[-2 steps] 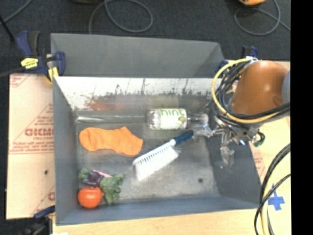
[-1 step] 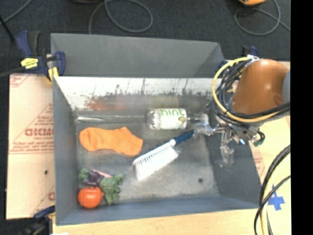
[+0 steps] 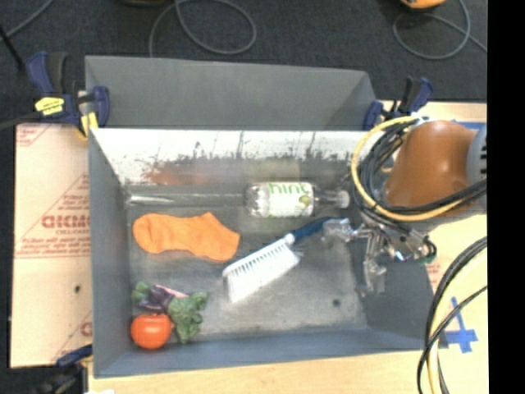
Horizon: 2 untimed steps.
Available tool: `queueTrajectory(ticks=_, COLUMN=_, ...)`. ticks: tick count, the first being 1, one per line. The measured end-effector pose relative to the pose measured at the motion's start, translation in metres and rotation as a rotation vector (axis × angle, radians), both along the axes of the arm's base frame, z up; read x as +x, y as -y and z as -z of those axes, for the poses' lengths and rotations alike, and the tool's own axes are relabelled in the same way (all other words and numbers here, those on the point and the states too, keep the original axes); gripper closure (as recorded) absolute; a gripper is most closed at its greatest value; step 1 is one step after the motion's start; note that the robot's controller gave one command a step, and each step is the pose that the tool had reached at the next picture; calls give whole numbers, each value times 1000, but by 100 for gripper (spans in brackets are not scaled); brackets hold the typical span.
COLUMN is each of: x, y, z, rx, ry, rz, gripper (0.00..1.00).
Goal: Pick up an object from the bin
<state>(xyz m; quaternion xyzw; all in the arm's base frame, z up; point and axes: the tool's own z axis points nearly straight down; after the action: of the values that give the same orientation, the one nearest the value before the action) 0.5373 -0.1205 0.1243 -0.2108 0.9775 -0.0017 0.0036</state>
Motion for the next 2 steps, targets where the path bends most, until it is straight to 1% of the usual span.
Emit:
queueTrajectory(ticks=1, x=12, y=-8, z=0, rx=-2, ry=0, rz=-130, gripper=0)
queueTrajectory(ticks=2, x=-2, y=-33, z=-2, rx=0, ry=3, rz=-7, gripper=0)
